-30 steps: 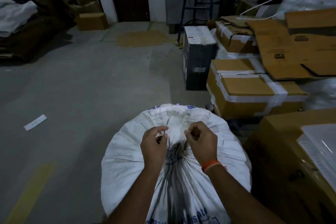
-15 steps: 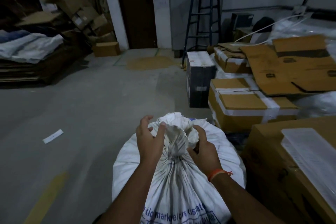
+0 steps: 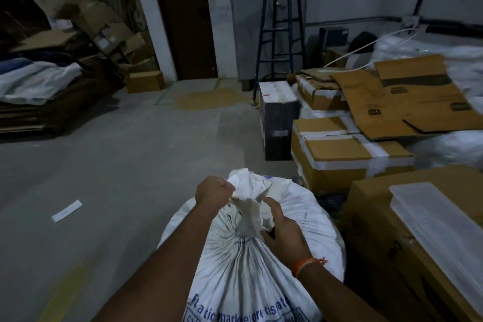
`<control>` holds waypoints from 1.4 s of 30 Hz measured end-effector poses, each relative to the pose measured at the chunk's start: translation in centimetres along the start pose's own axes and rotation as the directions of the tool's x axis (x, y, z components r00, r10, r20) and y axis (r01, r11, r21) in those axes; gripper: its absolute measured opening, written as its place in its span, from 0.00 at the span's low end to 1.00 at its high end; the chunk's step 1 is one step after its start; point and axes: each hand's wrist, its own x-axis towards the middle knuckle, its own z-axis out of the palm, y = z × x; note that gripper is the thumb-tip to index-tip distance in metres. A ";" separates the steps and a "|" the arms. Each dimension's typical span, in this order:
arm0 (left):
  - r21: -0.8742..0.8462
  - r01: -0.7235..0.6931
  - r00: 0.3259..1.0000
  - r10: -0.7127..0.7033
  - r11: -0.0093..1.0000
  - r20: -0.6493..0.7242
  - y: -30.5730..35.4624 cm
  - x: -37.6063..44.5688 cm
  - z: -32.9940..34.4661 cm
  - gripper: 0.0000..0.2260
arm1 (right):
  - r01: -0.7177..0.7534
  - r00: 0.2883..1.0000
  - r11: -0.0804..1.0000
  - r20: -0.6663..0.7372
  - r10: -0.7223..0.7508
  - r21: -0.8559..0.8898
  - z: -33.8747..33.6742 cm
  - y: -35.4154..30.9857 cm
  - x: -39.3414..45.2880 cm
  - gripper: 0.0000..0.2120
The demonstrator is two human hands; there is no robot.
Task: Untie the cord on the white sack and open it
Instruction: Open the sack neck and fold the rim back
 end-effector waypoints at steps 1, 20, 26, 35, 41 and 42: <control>-0.012 -0.002 1.000 0.002 1.000 0.012 -0.4 0.1 0.1 0.17 | 0.000 1.000 1.000 0.000 0.000 0.019 -0.2 0.1 -0.2 0.35; 0.031 -0.161 0.986 0.160 0.986 0.038 -4.8 -3.6 1.5 0.17 | -0.467 0.854 0.676 0.093 0.511 0.570 -4.9 1.1 2.3 0.13; 0.035 -0.202 0.978 0.199 0.979 0.060 -6.1 -4.4 1.0 0.10 | -0.377 0.917 0.868 -0.001 0.399 0.322 -3.8 4.9 2.9 0.12; 0.001 -0.124 0.984 0.124 0.992 -0.128 -11.9 -8.3 0.8 0.19 | -0.290 0.952 0.955 -0.083 0.294 0.058 -2.9 5.3 -2.3 0.15; -0.019 -0.062 0.981 0.057 0.998 -0.185 -15.2 -12.4 2.0 0.21 | -0.334 0.938 0.942 -0.084 0.336 0.039 -1.7 5.6 -6.8 0.16; -0.016 -0.047 0.982 0.043 0.999 -0.183 -15.6 -13.1 2.3 0.21 | -0.339 0.936 0.940 -0.087 0.341 0.034 -1.6 5.8 -7.4 0.17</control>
